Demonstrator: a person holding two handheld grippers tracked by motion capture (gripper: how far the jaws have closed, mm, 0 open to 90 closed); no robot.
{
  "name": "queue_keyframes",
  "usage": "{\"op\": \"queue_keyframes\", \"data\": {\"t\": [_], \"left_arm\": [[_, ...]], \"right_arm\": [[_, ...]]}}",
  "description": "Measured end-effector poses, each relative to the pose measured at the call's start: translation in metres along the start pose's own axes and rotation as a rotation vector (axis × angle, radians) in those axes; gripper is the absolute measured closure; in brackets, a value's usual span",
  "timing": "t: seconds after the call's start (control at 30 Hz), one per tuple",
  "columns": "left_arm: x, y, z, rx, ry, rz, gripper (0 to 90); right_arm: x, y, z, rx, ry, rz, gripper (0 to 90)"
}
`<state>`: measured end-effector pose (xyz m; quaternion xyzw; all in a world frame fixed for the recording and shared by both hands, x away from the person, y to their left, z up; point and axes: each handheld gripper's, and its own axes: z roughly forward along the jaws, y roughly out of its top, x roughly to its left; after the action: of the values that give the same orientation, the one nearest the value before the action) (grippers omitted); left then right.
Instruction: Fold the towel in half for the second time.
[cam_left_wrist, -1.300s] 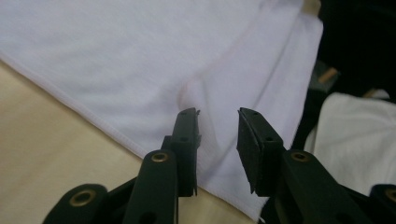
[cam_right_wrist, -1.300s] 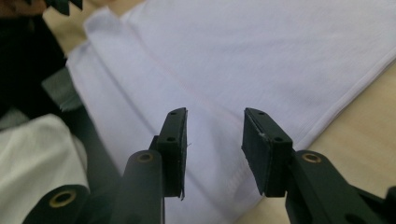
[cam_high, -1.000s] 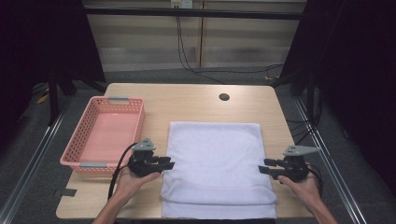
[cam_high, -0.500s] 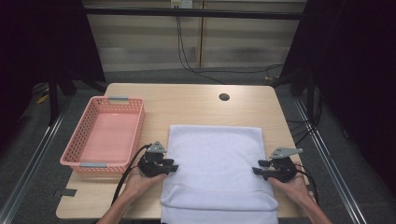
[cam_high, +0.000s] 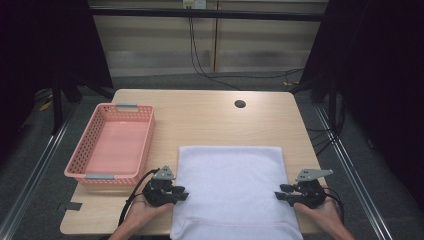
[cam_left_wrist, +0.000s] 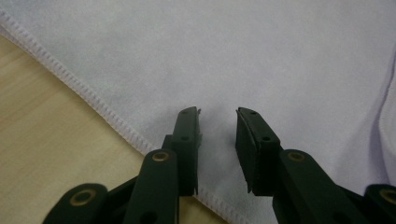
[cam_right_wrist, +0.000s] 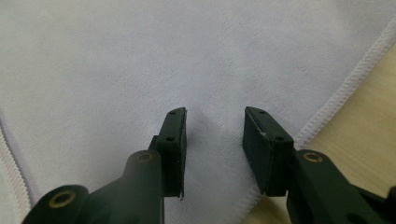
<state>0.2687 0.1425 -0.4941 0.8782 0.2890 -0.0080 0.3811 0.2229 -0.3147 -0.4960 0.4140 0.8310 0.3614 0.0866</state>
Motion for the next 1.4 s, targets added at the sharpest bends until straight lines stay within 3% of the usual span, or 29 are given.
{"op": "queue_keyframes", "data": {"t": [0.1, 0.17, 0.2, 0.37, 0.43, 0.57, 0.73, 0.83, 0.87, 1.0, 1.07, 1.13, 1.17, 1.33, 1.4], "left_arm": [[-0.007, -0.004, -0.003, 0.017, -0.015, 0.017, 68.0], [-0.012, -0.009, -0.008, 0.040, -0.066, 0.014, 68.1], [-0.014, -0.010, -0.008, 0.041, -0.070, 0.013, 68.2], [-0.014, -0.006, -0.008, 0.051, -0.061, 0.011, 65.9], [-0.009, -0.002, -0.009, 0.025, -0.031, 0.001, 63.2], [0.016, 0.017, -0.012, -0.060, 0.036, -0.033, 59.9], [0.052, 0.039, 0.003, -0.104, 0.109, -0.075, 57.7], [0.063, 0.047, 0.012, -0.114, 0.146, -0.096, 54.2], [0.064, 0.050, 0.013, -0.122, 0.155, -0.078, 53.9], [0.076, 0.055, 0.017, -0.130, 0.165, -0.105, 50.4], [0.085, 0.055, 0.019, -0.154, 0.165, -0.151, 48.0], [0.086, 0.054, 0.024, -0.140, 0.157, -0.158, 47.4], [0.087, 0.053, 0.025, -0.125, 0.158, -0.142, 46.2], [0.089, 0.050, 0.030, -0.104, 0.152, -0.152, 46.5], [0.090, 0.050, 0.030, -0.107, 0.145, -0.146, 48.1]], "right_arm": [[0.002, -0.003, -0.003, 0.003, 0.011, 0.004, 61.4], [0.010, -0.009, -0.009, 0.020, 0.021, -0.002, 61.4], [0.012, -0.010, -0.011, 0.024, 0.023, -0.007, 61.4], [0.019, -0.014, -0.015, 0.039, 0.031, -0.017, 61.3], [0.016, -0.012, -0.015, 0.026, 0.034, -0.019, 59.8], [0.001, 0.006, -0.016, -0.070, -0.046, 0.004, 56.8], [-0.028, 0.034, -0.009, -0.108, -0.122, 0.016, 52.0], [-0.054, 0.048, 0.000, -0.105, -0.163, 0.031, 47.5], [-0.060, 0.051, 0.003, -0.106, -0.167, 0.032, 46.9], [-0.083, 0.061, 0.022, -0.092, -0.156, 0.054, 43.0], [-0.086, 0.064, 0.029, -0.080, -0.142, 0.056, 43.0], [-0.086, 0.065, 0.034, -0.079, -0.118, 0.060, 44.0], [-0.085, 0.065, 0.037, -0.069, -0.111, 0.055, 45.2], [-0.086, 0.062, 0.047, -0.024, -0.108, 0.044, 51.3], [-0.086, 0.062, 0.047, -0.028, -0.091, 0.039, 59.3]]}}
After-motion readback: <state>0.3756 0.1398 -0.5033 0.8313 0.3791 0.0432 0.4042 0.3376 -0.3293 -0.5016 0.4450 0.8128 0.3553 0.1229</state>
